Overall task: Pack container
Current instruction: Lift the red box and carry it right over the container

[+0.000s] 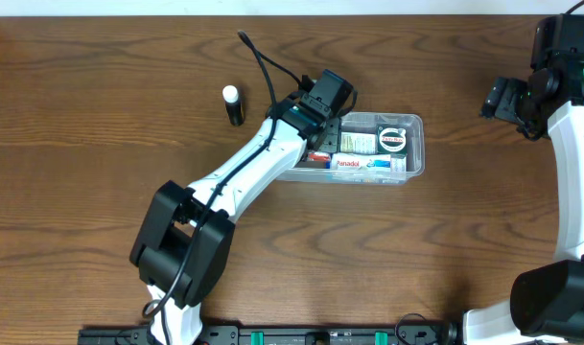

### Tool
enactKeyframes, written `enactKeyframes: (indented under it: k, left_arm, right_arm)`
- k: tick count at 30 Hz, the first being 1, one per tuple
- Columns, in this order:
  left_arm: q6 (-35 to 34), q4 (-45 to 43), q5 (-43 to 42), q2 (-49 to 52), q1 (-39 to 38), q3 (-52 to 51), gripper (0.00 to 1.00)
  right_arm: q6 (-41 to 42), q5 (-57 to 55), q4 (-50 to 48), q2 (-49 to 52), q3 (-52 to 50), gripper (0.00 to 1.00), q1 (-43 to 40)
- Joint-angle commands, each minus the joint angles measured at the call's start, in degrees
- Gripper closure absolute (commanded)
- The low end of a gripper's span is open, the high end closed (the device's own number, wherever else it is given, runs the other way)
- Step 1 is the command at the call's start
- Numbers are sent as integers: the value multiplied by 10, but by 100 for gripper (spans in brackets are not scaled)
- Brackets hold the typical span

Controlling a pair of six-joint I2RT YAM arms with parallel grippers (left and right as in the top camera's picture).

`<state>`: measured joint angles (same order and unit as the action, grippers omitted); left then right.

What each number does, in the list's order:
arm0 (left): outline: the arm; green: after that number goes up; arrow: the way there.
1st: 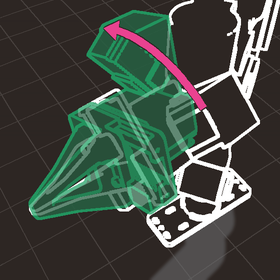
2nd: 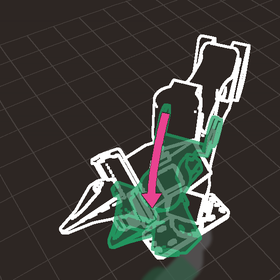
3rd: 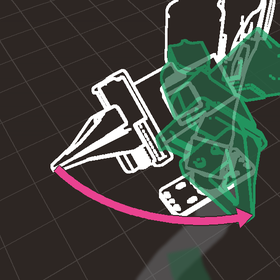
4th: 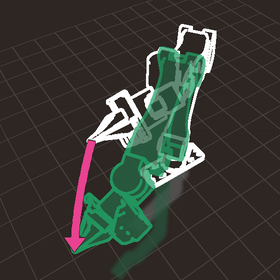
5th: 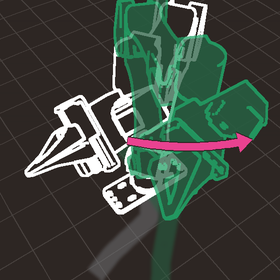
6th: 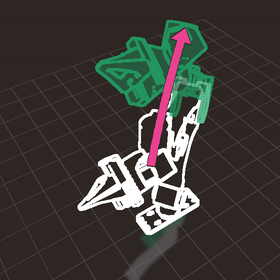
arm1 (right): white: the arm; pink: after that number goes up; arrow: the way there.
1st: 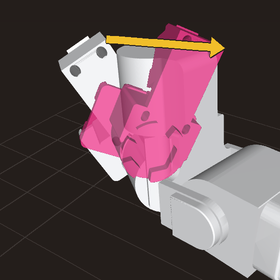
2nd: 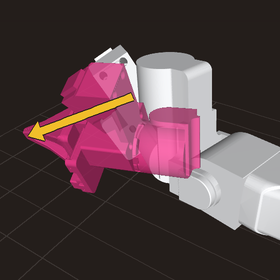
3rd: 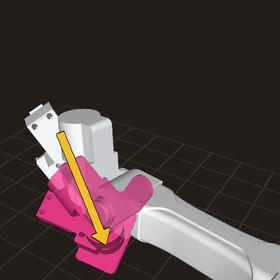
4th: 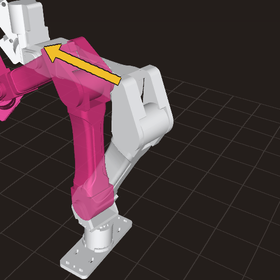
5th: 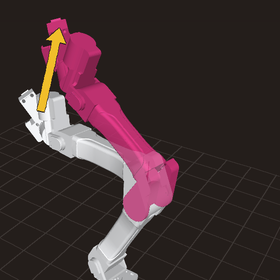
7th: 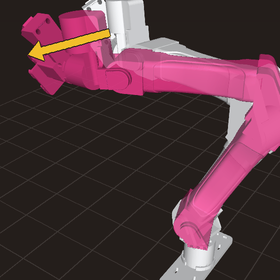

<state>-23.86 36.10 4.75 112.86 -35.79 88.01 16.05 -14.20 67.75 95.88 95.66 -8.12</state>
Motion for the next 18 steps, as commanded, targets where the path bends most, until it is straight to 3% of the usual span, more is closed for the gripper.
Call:
enactKeyframes:
  k: [1,6,18]
  left_arm:
    - [-5,3,11,2,2,8,33]
    - [-33,-2,49,4,2,-4,33]
    - [-33,-18,49,35,3,-7,33]
  right_arm:
    - [-3,-8,0,1,2,1,-4]
    - [-3,-8,0,1,2,1,-4]
    - [-3,-8,0,1,2,1,-4]
